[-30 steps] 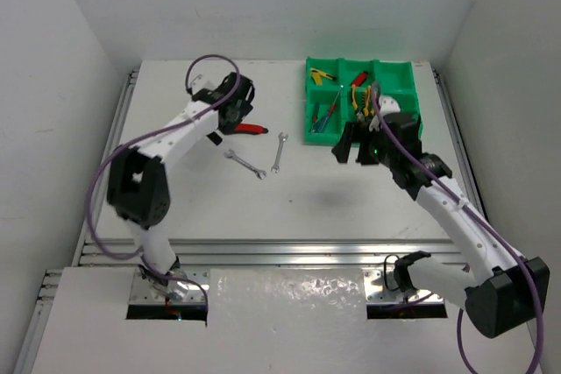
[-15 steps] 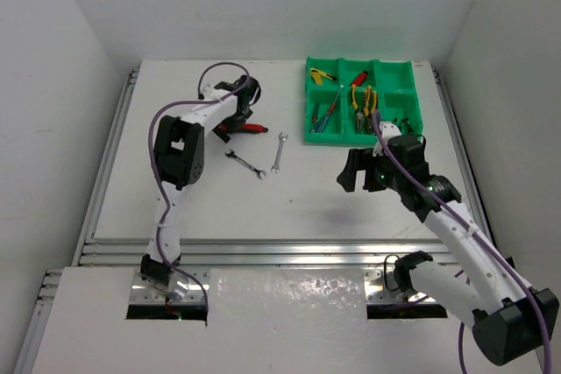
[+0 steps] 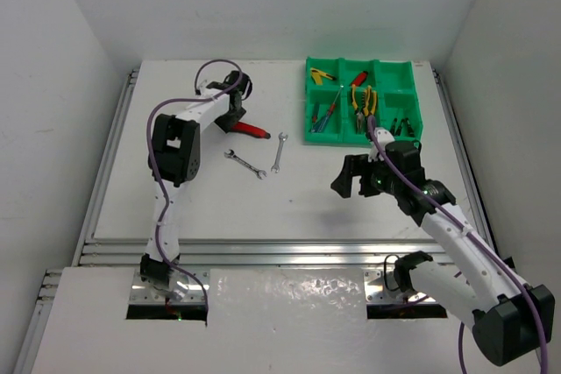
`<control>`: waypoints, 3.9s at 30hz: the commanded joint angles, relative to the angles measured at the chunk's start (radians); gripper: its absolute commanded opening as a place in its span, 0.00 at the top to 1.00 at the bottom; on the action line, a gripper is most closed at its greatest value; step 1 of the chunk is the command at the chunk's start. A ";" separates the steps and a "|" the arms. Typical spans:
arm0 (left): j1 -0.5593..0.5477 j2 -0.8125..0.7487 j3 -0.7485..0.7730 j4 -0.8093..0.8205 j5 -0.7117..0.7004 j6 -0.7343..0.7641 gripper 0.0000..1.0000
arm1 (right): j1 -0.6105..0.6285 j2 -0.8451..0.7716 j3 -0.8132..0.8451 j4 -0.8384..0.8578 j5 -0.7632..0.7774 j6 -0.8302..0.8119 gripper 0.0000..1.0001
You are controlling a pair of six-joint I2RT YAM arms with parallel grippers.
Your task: Sort the tools into containers
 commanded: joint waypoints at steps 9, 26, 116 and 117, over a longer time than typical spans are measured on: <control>0.003 -0.171 -0.227 0.450 0.285 0.145 1.00 | 0.005 0.018 -0.023 0.168 -0.147 0.032 0.01; -0.066 -0.587 -0.620 0.729 0.450 0.264 1.00 | 0.005 0.389 0.302 0.307 -0.327 -0.051 0.01; -0.187 -1.751 -1.069 0.089 -0.126 0.595 0.07 | -0.041 0.942 1.105 0.009 0.356 -0.099 0.01; -0.185 -1.751 -1.069 0.089 -0.124 0.596 0.07 | -0.030 0.898 1.033 0.058 0.292 -0.067 0.01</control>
